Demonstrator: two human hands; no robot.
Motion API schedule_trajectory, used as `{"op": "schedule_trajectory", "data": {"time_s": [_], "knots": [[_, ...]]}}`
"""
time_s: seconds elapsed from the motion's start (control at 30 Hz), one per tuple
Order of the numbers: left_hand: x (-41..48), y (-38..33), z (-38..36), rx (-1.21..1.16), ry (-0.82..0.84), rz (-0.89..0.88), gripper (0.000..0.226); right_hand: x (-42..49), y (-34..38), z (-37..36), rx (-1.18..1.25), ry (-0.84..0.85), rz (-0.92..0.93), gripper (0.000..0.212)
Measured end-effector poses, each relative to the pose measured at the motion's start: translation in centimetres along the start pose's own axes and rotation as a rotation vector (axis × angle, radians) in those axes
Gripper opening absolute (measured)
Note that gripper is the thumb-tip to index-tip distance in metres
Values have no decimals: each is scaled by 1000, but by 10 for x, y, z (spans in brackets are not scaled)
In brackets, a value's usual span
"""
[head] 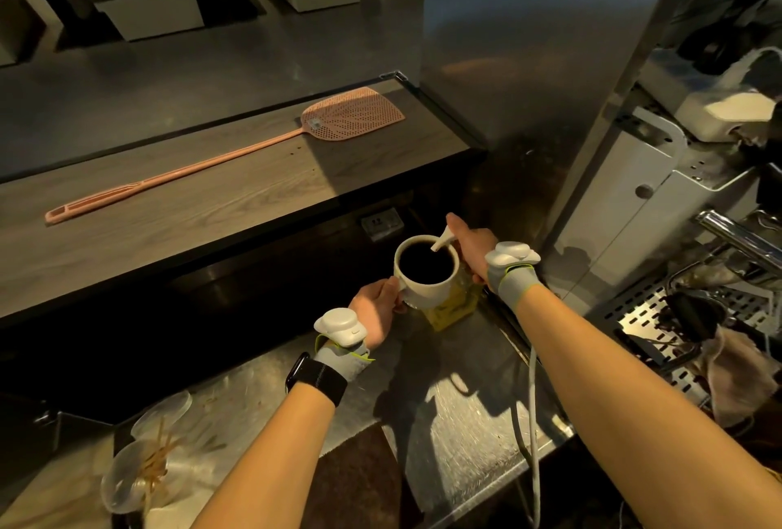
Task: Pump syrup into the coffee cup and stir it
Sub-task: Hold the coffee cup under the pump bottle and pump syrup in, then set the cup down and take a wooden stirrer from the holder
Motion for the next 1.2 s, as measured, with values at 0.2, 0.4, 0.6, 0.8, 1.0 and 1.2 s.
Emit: {"op": "schedule_trajectory", "data": {"time_s": [0.2, 0.4, 0.6, 0.8, 1.0, 1.2], "knots": [[-4, 5, 11, 72, 73, -26, 37, -9, 3, 1, 102, -44, 38, 56], [-19, 20, 51, 189, -60, 36, 40, -27, 10, -43, 184, 53, 149, 42], [-56, 66, 99, 16, -132, 132, 39, -42, 35, -111, 66, 187, 313, 33], [-102, 125, 137, -81, -266, 223, 36, -53, 59, -189, -127, 285, 473, 30], [-145, 186, 167, -137, -403, 310, 35, -89, 71, -274, -603, 526, 653, 37], [-165, 216, 178, -182, -444, 356, 38, -129, 88, -348, -874, 627, 841, 36]]}}
Point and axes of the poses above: each hand's wrist, its own x-axis towards the middle knuckle, its own z-axis out of the back of the hand, y = z × x, the point moved 7 cm from there along x, towards the middle knuckle, and after that the axes turned 7 degrees about -x, right-handed, at the moved point
